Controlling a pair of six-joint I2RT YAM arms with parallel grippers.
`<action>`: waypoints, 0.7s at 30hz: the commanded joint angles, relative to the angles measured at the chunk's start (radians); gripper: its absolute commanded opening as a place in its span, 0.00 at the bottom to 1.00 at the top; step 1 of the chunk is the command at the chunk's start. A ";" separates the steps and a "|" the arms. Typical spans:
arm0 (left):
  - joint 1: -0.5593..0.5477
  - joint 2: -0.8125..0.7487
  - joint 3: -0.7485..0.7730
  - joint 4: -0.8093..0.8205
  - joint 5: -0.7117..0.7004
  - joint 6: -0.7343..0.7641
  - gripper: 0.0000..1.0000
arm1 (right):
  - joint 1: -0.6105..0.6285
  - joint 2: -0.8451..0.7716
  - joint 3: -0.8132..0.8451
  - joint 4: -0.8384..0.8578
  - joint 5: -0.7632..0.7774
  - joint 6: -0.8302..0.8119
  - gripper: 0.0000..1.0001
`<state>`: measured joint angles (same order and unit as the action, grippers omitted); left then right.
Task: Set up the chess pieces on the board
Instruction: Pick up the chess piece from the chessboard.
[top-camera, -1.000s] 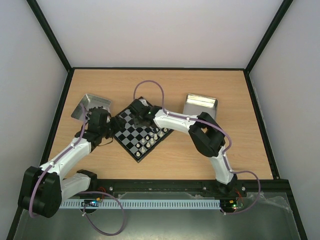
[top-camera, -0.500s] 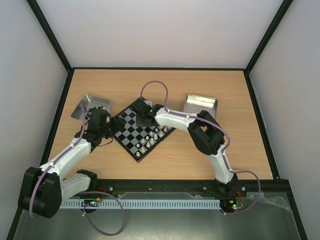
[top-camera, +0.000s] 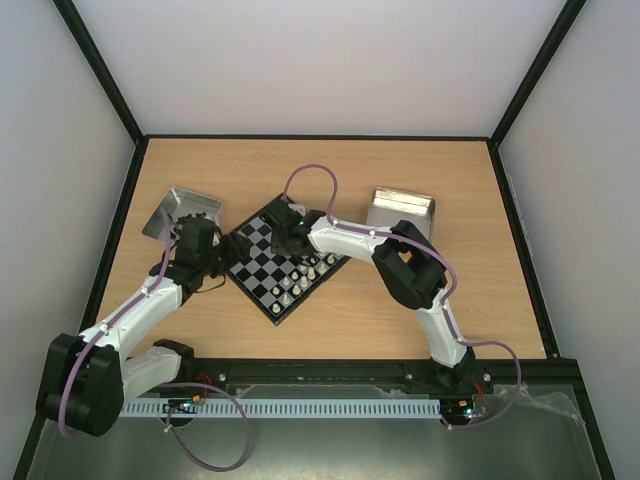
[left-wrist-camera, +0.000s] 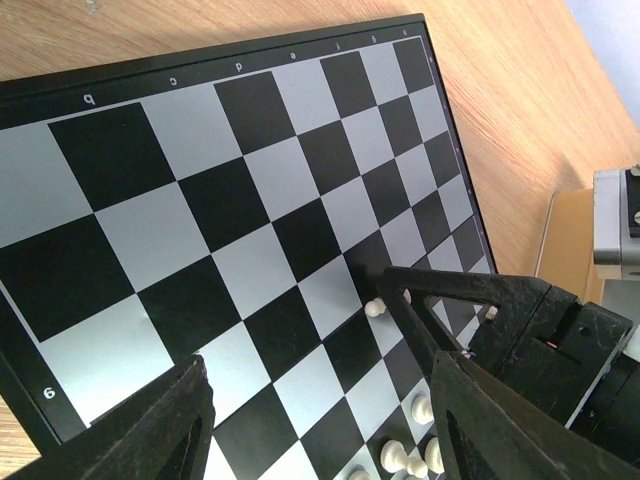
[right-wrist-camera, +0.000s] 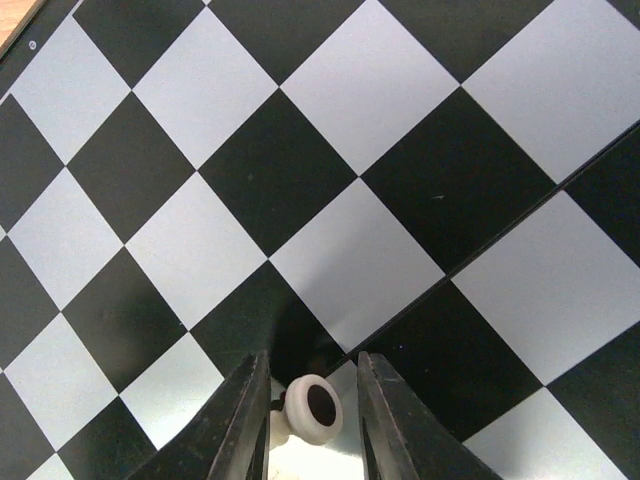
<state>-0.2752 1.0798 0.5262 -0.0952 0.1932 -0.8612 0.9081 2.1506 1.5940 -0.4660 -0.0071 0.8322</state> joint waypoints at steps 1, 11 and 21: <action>0.005 -0.008 -0.014 0.017 0.010 0.002 0.61 | -0.002 0.036 -0.008 -0.003 0.007 0.027 0.22; 0.005 -0.009 -0.039 0.068 0.062 0.001 0.61 | -0.002 0.021 -0.040 0.014 -0.005 0.042 0.06; 0.005 0.005 -0.161 0.278 0.177 -0.059 0.63 | -0.028 -0.045 -0.124 0.131 -0.168 0.080 0.06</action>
<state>-0.2749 1.0798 0.4114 0.0578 0.3050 -0.8841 0.8932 2.1212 1.5204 -0.3511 -0.0845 0.8875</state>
